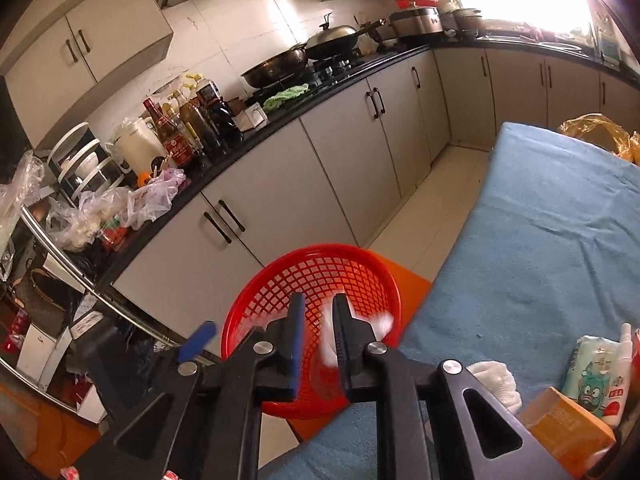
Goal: Collect trash
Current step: 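Carry the cup and bag to the red basket and open both tools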
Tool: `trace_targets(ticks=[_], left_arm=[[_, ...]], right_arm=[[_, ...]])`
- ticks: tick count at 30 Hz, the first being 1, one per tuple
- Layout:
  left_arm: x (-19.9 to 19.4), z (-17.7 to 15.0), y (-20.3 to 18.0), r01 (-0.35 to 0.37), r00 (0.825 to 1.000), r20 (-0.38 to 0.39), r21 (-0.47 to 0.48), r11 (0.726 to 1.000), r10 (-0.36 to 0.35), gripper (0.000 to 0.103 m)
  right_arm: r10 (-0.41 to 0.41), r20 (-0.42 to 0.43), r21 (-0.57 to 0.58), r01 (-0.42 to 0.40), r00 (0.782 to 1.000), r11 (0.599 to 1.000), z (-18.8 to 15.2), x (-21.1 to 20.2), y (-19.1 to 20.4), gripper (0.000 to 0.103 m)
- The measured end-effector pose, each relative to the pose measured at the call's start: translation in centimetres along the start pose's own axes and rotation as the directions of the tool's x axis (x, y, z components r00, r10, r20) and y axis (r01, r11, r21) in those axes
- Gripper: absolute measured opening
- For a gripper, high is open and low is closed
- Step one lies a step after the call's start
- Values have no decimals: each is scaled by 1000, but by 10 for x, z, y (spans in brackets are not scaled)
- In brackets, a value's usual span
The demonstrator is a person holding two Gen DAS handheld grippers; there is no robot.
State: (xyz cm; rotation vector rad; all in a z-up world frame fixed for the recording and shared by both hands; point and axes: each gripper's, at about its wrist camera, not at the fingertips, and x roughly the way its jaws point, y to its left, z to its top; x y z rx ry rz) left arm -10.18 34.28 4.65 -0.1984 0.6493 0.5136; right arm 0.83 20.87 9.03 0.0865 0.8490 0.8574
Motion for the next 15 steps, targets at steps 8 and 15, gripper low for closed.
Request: trace_targets(ticks=[8,15], left_arm=[[-36,-11,-20,60,997,47,22,998,-61,68],[-76,-37,-72,162,980,95,107,981,-172,76]], right_arm=[[-45,113,9,44,993,999,-28,-77,-27,28],[-134,189,64,124,973,990,-88,-151,-72,33]])
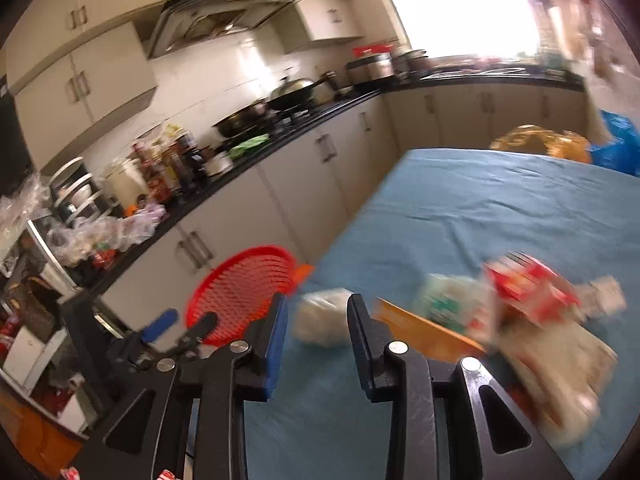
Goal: Collect trash
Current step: 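Carry the cup and bag to the red basket and open both tools, then grasp the white cloth with the left tool while the right tool grasps the white paper bag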
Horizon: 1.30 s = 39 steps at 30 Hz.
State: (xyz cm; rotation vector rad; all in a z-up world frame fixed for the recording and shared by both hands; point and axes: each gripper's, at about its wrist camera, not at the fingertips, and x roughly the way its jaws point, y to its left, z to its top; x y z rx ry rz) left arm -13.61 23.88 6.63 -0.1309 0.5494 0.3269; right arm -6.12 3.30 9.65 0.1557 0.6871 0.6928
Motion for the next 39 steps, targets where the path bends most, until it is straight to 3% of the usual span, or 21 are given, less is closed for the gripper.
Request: trace_targets(ticks=[9,16,18,21,30,36,37,38,39], left_arm=[[-6,-23,-71,123,992,-43,154,981,-117,80],[0,-23,-92,122,991,-78,177,977,-110,83],[5,-19,-93,114,991,-86,179,977,-100,90],[19,-11,-94,112,989,-115,169,979,-93,91],[74,9,-99,125,967,-237,120,985,-94,92],[92,11,-108,133,964,-247,114,985,-101,91],[92,11,-108,133,964,-243,111,985,-103,88],[92,11,-109,139,963,-245,111,984,-109,72],[93,11,-110,145,961,-254,109,983,-114,48]], right_arm=[[-158,37,116,152,987,981,-64,-64,-82,35],[-246,47,174,235,968,956,-85,-84,-124,42],[-261,53,176,248,964,953,-86,-87,-129,43],[-250,60,193,235,966,953,-87,-86,-133,49],[-203,80,244,178,976,953,-90,-87,-143,51],[-192,71,246,169,979,954,-90,-85,-143,51],[-196,67,246,174,978,954,-89,-85,-143,53],[-196,64,245,175,978,954,-90,-84,-143,56],[-195,59,244,175,979,954,-89,-84,-143,59]])
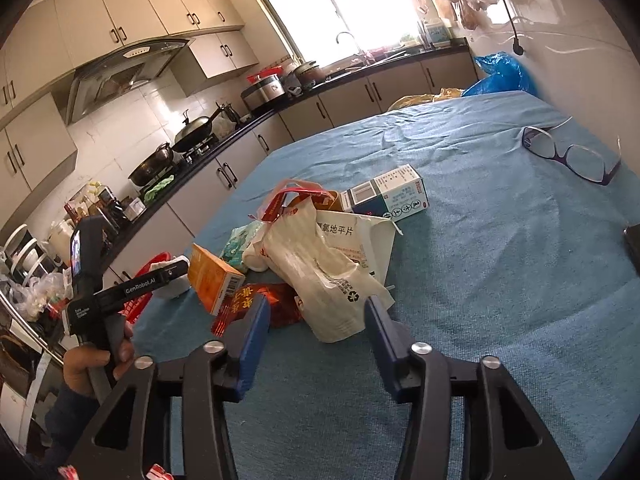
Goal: Collect trash
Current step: 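Grasp the white cloth with the left tool while the right tool grasps the white paper bag, then lift the cloth and paper bag and carry them toward the red basket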
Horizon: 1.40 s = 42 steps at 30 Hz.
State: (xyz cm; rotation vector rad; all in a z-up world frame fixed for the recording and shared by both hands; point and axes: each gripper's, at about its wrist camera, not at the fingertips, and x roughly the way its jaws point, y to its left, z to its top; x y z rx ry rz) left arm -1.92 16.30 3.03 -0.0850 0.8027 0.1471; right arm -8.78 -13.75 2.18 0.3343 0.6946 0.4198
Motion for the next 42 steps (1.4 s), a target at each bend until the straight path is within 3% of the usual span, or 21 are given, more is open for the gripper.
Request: trace_targets(ticks=[3,7,11,12,14,16,20,24,26,32,38,42], left_arm=[[-2,-3,0,20,1000,-5,-3,1000,-20,44],[-15,-10,-1,38,999,21,-7,999,-38,43],[-24,-17,-5,69,997,27,-3,998,-69,43],[-23,-18,-7,68,997,23,3,998,-68,43],[-23,-17,-8,68,997,23,4,998,-68,43],[-19,-17,-7,72,997,5,-1,997,-72,43],[-12,-15,-8,78,997,-23,-5,997,-79,46],[-10,-16,-8,76,997,-30,-1,997,-76,47],[-13,-16,-6,72,997,-16,-7,997,-72,44],[-36,-23,-5,57,996,73,-33,998,-55,40],[-59,-38,-16,55,988,144,-13,998,-53,40],[-71,-44,-28,74,982,173,23,997,-77,40]], right_arm=[[-26,-25,-31,25,999,999,4,6,3,60],[-75,-45,-92,71,996,993,15,15,7,70],[-95,-95,-126,83,991,989,23,34,8,71],[-95,-104,-128,81,990,988,23,38,6,70],[-102,-125,-124,86,987,989,21,44,5,58],[-87,-135,-125,70,987,990,18,44,6,51],[-52,-146,-163,28,988,986,13,39,17,51],[-76,-147,-184,48,986,982,13,45,21,55],[-63,-153,-171,36,986,985,12,47,18,52],[-51,-130,-129,34,990,991,5,36,14,47],[-48,-13,-172,45,999,984,-6,5,23,46],[-67,5,-183,67,998,981,-8,3,28,47]])
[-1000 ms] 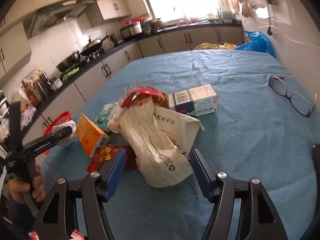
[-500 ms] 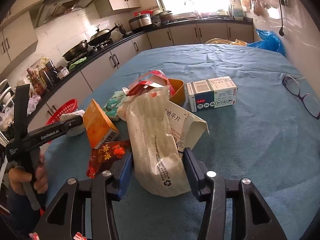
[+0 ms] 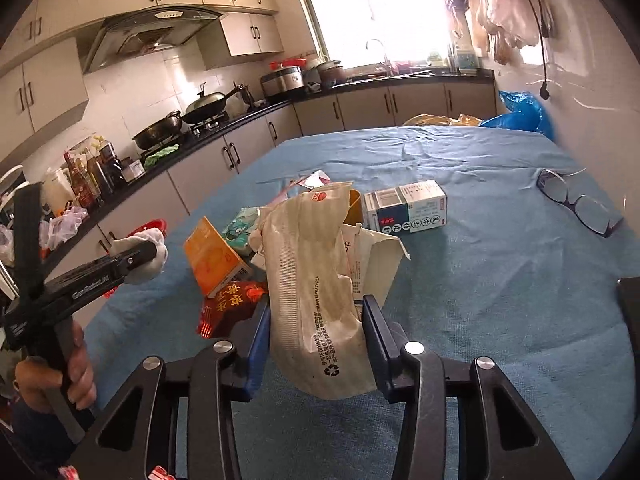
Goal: Collect trash
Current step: 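Lift the cloth and paper bag and carry them toward the red basket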
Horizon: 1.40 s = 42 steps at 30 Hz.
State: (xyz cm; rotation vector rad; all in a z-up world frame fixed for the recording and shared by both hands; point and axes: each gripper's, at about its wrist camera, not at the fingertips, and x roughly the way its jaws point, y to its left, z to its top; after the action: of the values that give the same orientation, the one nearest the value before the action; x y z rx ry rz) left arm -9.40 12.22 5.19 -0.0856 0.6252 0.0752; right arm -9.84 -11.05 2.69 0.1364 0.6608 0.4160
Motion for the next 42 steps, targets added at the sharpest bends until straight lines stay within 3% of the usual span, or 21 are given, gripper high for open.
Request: trace_targets(ticks=[6,12,18,26,31,34,36,42], left_arm=[[0,-7,-12,19,1000,-16,34,999,-18,40],[2,-11,-18,31,999,-25,53,998,-30,40],[2,-13,-19,37,999,-28,58,998,-35,40],[1,-14,-18,39,999,-30,63,997,-37,40],[3,-14,-19,42,998,-40,64,997,-39,40],[2,-14,-20,40,998,-41,67,997,-38,40],[2,-15,-20,39,998,-42,68,997,-36,40],[0,-15,-18,41,999,-31,65,997,-39,40]], right_arm=[[-23,-40,28,24,999,999,-3,-3,-8,48],[-54,-110,32,58,992,998,-13,-8,-21,61],[-79,-165,1,80,983,997,-22,-6,-19,61],[-72,-142,-20,70,987,997,-22,-10,-13,54],[-42,-147,-5,42,988,999,-18,-11,-7,64],[-26,-152,15,28,988,999,-15,-8,-7,63],[-16,-155,31,21,988,999,-16,-6,-7,49],[-3,-121,13,4,993,1000,-18,-12,-1,47]])
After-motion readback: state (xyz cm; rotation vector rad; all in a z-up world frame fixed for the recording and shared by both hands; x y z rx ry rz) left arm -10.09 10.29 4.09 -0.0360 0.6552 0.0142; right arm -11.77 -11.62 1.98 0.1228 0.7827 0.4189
